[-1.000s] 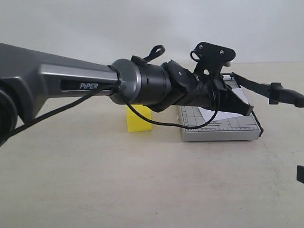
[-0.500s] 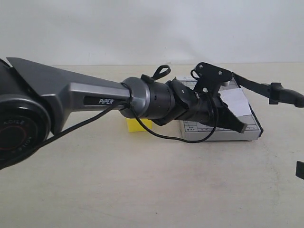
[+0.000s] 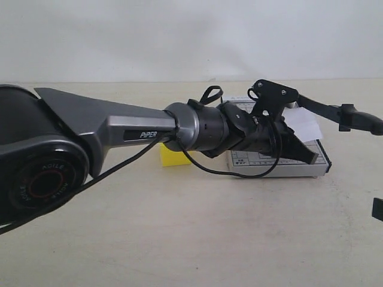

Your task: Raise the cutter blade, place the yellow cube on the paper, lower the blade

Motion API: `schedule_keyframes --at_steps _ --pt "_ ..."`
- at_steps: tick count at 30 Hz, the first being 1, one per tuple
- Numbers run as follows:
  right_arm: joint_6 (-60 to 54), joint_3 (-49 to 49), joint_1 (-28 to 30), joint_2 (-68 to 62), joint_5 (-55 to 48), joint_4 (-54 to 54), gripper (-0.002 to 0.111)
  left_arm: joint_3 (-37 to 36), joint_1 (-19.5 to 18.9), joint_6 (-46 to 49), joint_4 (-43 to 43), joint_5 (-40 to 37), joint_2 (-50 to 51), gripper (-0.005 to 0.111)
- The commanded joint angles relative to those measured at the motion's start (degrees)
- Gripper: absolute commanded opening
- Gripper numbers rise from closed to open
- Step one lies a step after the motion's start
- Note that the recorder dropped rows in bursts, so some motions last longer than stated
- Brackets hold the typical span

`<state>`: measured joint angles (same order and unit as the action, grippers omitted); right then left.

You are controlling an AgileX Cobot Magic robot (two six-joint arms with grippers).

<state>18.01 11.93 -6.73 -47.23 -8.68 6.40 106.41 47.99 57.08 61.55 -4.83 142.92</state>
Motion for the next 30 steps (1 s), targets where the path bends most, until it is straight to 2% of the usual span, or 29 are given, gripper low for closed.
schedule_keyframes --at_steps 1,9,21,30 --pt "-0.1 0.2 0.2 0.0 0.4 -0.1 0.000 1.7 -0.1 -0.5 0.4 -3.2 2.2 0.004" --pt "-0.1 0.2 0.2 0.0 0.8 -0.1 0.000 7.1 -0.1 0.8 -0.1 -10.3 4.6 0.004" --pt "-0.1 0.2 0.2 0.0 0.7 -1.1 0.000 9.2 -0.1 2.5 -0.1 -8.7 6.3 0.004" --pt "-0.1 0.2 0.2 0.0 0.7 -1.5 0.000 9.7 -0.1 2.0 0.4 -8.5 1.2 0.004"
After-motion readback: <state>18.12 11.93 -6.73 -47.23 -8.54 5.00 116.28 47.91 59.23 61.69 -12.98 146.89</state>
